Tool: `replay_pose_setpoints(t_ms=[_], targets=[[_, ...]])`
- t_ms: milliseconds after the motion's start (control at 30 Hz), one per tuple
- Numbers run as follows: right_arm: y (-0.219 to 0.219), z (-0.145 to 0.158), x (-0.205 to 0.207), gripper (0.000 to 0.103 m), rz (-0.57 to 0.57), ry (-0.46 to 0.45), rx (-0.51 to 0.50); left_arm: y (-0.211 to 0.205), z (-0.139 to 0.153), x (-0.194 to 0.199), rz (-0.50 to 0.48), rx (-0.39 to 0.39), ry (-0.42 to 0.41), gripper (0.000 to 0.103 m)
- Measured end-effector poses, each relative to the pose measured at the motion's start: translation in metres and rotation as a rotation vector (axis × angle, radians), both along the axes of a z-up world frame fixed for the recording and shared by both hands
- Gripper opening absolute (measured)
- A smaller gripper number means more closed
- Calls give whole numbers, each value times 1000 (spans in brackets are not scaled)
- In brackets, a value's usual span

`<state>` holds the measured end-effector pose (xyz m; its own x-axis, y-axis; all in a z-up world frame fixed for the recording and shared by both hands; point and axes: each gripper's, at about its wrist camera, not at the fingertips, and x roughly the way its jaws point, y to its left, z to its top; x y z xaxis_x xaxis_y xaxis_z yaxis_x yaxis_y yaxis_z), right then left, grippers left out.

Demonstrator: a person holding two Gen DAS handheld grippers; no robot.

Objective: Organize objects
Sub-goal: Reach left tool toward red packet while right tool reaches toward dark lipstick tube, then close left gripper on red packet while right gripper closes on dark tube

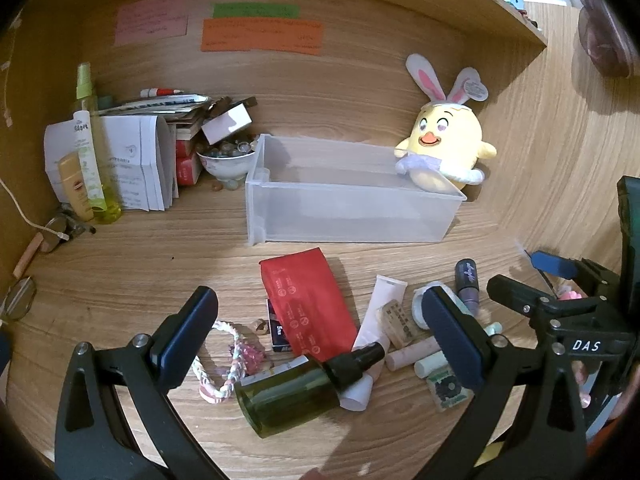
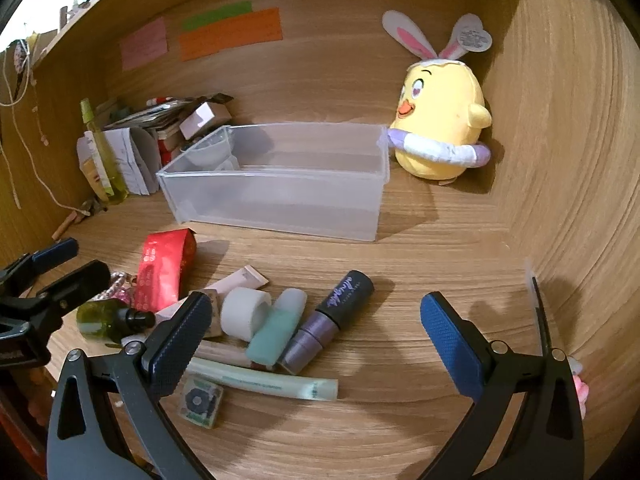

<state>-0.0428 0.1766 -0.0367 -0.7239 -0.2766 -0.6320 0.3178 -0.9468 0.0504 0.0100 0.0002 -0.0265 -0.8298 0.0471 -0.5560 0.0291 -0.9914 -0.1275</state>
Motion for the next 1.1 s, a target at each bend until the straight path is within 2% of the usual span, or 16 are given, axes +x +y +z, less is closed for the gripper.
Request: replay_pose_setpoints(t_ms=[300,367,433,600,733,833,933,1100], targets=[[-5,2,4,103,-14,64,85,-20,-1,2,22,7,1,103],[-5,0,2,103,-24,69,106,-24,-3,2,33,-12,-8,98],[-4,-2,-1,103,-35,69,114,-28,-5,-1,32,-20,-33,86],[8,-5,-13,101,-41,37,63,-37,-10,-20,10,8,-111,86],[13,-12,-26,89,-79,-3,88,-38,-9,-34,12,-2,-142,86],[20,-18,-35,88,-84,-49,53,-38,-10,-44,7,13,-163,86],[21,-24,-43,79,-85,-88,26,-35,-12,-56,-18,35,-200,86],[16,-34,-53,66,-61,-155,-1,-26,-16,-76,-19,-34,-242,86]])
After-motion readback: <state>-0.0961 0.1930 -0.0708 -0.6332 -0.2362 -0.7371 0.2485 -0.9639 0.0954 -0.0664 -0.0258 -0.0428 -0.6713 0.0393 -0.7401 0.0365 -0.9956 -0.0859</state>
